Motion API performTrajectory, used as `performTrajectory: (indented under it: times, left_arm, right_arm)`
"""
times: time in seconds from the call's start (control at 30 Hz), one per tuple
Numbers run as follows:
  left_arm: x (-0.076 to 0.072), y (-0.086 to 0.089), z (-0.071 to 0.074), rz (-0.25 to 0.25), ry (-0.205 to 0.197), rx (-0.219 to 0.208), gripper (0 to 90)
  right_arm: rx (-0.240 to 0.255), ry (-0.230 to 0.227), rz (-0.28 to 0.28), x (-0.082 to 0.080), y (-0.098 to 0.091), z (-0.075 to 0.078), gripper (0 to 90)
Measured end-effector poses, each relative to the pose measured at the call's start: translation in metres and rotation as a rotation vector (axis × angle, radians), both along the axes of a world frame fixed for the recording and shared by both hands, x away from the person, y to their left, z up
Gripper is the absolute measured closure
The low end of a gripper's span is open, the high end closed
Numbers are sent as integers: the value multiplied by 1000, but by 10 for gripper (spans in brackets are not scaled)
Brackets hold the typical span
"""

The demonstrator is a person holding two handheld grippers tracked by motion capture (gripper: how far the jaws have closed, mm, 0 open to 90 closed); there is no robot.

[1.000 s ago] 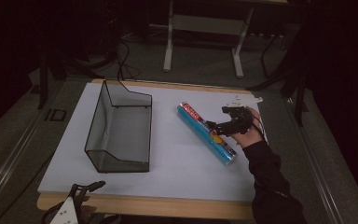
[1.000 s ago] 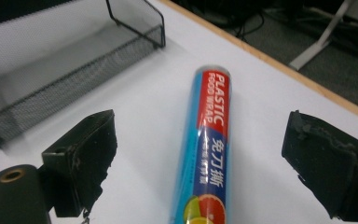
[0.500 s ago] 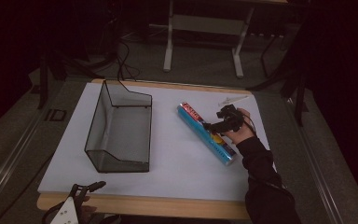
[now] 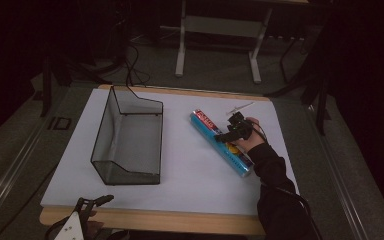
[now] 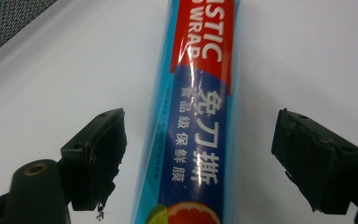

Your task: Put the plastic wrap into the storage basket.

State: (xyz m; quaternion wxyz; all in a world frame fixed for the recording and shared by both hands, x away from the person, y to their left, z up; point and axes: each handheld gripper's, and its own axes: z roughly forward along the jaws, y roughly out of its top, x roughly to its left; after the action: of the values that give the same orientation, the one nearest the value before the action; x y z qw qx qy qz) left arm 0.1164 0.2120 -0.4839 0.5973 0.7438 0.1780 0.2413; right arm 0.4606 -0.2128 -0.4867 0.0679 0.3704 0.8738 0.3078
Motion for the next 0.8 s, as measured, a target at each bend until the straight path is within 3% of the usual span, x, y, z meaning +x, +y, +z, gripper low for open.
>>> performTrajectory:
  times: [0.33,0.5,0.67,0.7,0.8]
  left_arm:
    - [-1,0,1,3,-9,-7,1]
    - [-1,0,0,-2,-3,2,1]
    - [-1,-1,0,-1,-2,6,1]
    - [-1,-1,0,-1,-1,5,1]
    - [-1,-1,0,-1,0,8,1]
  right_arm:
    - [-64,87,-5,10,6,-17,191]
    - [-100,160,-9,14,11,-24,208]
    - [-137,245,7,17,18,-27,288]
    - [-185,273,2,19,24,-26,289]
    - [-249,305,-13,21,32,-25,293]
